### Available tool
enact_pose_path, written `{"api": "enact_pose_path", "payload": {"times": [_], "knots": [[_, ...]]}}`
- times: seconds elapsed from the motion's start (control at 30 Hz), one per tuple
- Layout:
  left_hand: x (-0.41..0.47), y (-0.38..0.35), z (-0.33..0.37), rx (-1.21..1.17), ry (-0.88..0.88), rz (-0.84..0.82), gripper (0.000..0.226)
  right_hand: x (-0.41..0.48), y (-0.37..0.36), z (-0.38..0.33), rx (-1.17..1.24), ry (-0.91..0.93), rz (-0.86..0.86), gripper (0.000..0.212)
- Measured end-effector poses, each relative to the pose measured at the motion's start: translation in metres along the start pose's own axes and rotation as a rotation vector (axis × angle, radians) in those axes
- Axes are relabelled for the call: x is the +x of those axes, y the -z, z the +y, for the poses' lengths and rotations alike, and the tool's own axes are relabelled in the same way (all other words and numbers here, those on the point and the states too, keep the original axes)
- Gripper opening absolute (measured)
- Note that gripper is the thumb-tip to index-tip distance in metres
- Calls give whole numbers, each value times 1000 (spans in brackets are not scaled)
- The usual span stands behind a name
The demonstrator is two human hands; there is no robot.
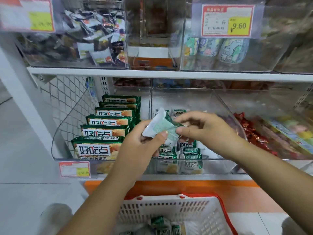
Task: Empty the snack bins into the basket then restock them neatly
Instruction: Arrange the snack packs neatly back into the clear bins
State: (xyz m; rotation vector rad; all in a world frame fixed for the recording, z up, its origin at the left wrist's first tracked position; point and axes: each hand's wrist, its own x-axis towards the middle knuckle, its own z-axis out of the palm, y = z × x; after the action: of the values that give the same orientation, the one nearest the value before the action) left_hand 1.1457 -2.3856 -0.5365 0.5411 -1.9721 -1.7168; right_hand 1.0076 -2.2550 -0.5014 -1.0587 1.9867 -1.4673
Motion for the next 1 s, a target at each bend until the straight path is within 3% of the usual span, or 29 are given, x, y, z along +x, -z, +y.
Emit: {"api": "enact_pose_path", "payload": {"times": [0.17,0.33,0.47,0.57,0.63,0.73,0.83,0.93,1.0], "knots": [[-9,1,8,-54,119,-37,60,-16,9,7,-92,47,128,25],[-8,-2,7,-120,178,-61,29,-23,10,13,-102,95,63,26],[-3,-3,-1,-144,184,-46,41,-24,12,14,73,36,35,25],[0,-5,-3,-153,147,-44,47,-19,10,17,204,-82,15,47],[1,-7,-3,-118,119,-53,47,-15,8,19,215,-130,-43,50],[1,-8,-5,-9,62,-58,45,-10,10,22,119,-147,-122,35],[0,-8,-6,179,-46,10,41,-1,23,25,-54,-155,-35,30],[3,-1,-5,442,-156,156,44,17,55,26,-339,-120,156,37],[7,3,-5,537,-135,154,55,37,82,28,-544,-90,161,47]]}}
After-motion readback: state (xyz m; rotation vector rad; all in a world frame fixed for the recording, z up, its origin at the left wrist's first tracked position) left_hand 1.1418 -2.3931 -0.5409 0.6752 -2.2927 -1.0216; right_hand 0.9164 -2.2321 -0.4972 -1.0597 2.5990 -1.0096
